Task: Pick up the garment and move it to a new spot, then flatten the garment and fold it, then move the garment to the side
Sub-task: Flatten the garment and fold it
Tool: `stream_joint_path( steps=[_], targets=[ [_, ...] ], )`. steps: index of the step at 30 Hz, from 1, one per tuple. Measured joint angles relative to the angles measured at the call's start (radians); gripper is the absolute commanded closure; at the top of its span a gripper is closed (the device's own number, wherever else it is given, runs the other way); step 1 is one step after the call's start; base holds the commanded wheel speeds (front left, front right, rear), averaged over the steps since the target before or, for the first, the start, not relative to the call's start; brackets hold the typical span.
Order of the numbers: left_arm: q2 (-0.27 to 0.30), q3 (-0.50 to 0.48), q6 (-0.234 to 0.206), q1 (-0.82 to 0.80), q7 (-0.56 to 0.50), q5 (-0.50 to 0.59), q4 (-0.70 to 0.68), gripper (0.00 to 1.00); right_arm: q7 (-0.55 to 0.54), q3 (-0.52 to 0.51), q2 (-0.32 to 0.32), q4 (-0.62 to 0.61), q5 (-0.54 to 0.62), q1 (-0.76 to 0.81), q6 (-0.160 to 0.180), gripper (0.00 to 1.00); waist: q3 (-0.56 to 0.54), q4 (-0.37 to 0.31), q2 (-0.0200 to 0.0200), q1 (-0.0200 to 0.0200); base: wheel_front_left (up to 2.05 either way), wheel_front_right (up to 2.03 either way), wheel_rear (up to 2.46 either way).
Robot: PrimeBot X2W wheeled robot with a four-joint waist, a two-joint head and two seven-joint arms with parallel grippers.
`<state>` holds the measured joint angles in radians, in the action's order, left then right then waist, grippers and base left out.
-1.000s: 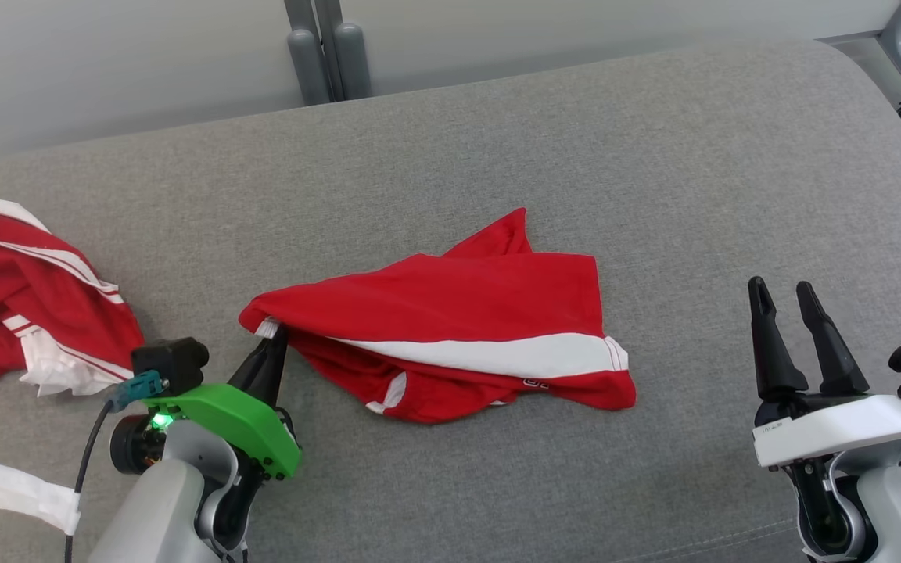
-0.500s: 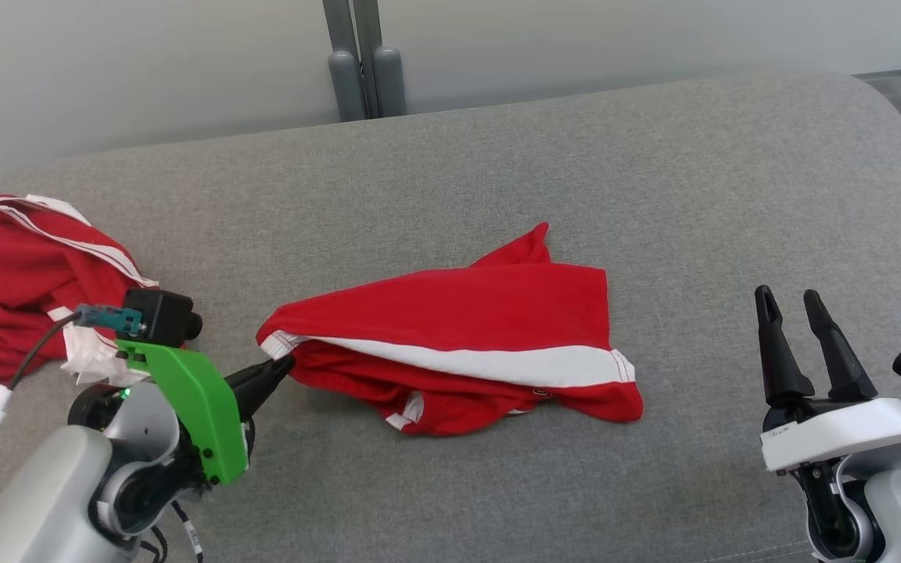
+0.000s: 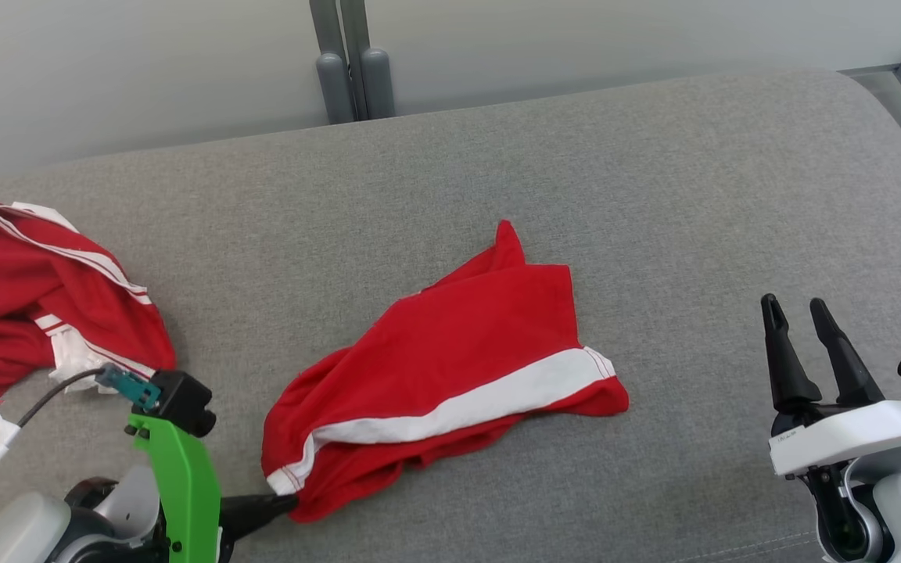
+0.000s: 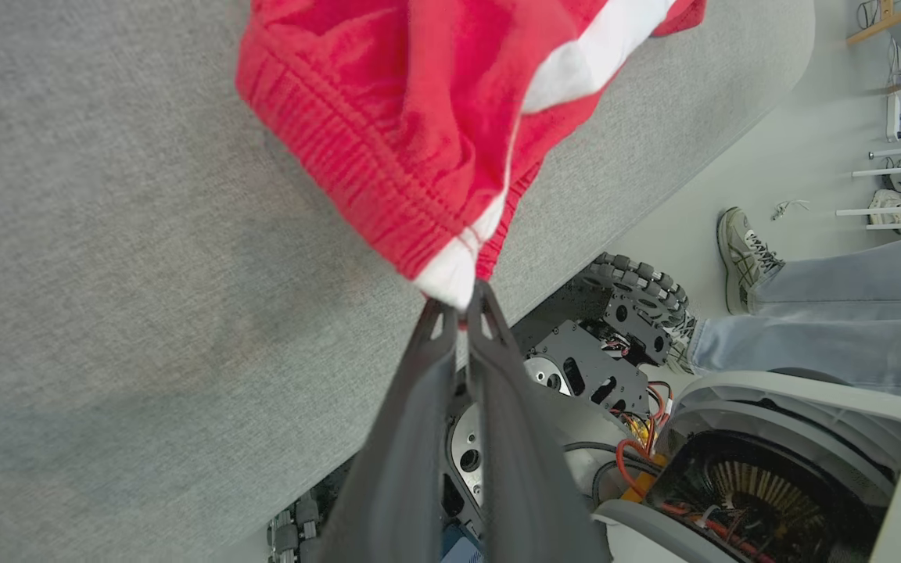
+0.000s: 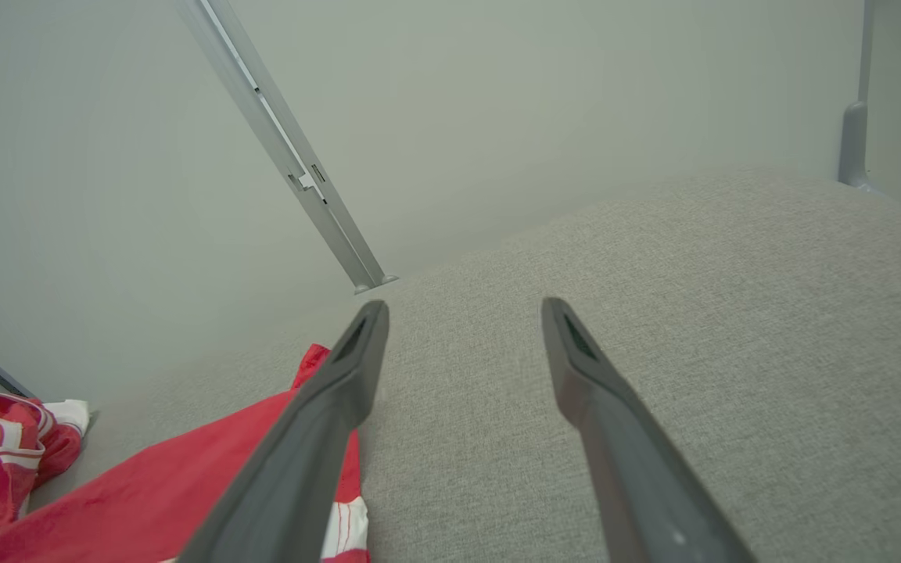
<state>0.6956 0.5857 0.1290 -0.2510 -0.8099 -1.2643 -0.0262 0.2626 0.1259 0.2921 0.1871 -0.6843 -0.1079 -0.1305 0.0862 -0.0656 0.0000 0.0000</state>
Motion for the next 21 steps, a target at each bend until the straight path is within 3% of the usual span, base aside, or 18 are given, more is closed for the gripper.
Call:
stream_joint_path(
  steps=[3, 4, 5, 9, 16, 19, 21],
  targets=[
    [0.006, 0.017, 0.000, 0.016, 0.013, 0.014, 0.028, 1.00, 0.000, 0.005, 0.006, 0.007, -0.002, 0.000, 0.000, 0.00, -0.005, -0.002, 0.0000, 0.0000, 0.00, 0.00, 0.00],
    [0.006, 0.023, 0.000, 0.017, 0.023, 0.018, 0.036, 0.56, 0.000, 0.006, 0.007, 0.009, -0.002, 0.000, 0.000, 0.00, -0.006, -0.002, 0.0000, 0.0000, 0.00, 0.00, 0.00],
    [0.003, 0.028, 0.000, 0.018, 0.034, 0.018, 0.044, 0.00, 0.000, 0.009, 0.007, 0.011, -0.002, 0.000, 0.000, 0.00, -0.007, -0.001, 0.0000, 0.0000, 0.00, 0.00, 0.00],
    [-0.006, 0.038, 0.000, 0.016, 0.076, 0.029, 0.069, 0.00, 0.000, 0.017, 0.011, 0.019, -0.002, 0.001, 0.000, 0.00, -0.015, 0.006, 0.0000, 0.0000, 0.00, 0.00, 0.00],
    [0.057, 0.014, -0.002, 0.012, 0.193, 0.120, 0.054, 0.00, 0.000, 0.020, 0.008, 0.019, 0.000, 0.012, 0.000, 0.00, -0.040, 0.028, 0.0000, 0.0000, 0.00, 0.00, 0.00],
    [0.075, -0.033, -0.043, 0.012, 0.325, 0.217, 0.034, 0.00, 0.000, 0.021, 0.002, 0.017, 0.010, 0.021, 0.000, 0.00, -0.054, 0.039, 0.0000, 0.0000, 0.00, 0.00, 0.00],
    [0.065, -0.073, -0.092, 0.014, 0.436, 0.272, 0.026, 0.00, 0.000, 0.016, -0.003, 0.017, 0.016, 0.024, 0.000, 0.00, -0.063, 0.046, 0.0000, 0.0000, 0.00, 0.00, 0.00]
  ],
)
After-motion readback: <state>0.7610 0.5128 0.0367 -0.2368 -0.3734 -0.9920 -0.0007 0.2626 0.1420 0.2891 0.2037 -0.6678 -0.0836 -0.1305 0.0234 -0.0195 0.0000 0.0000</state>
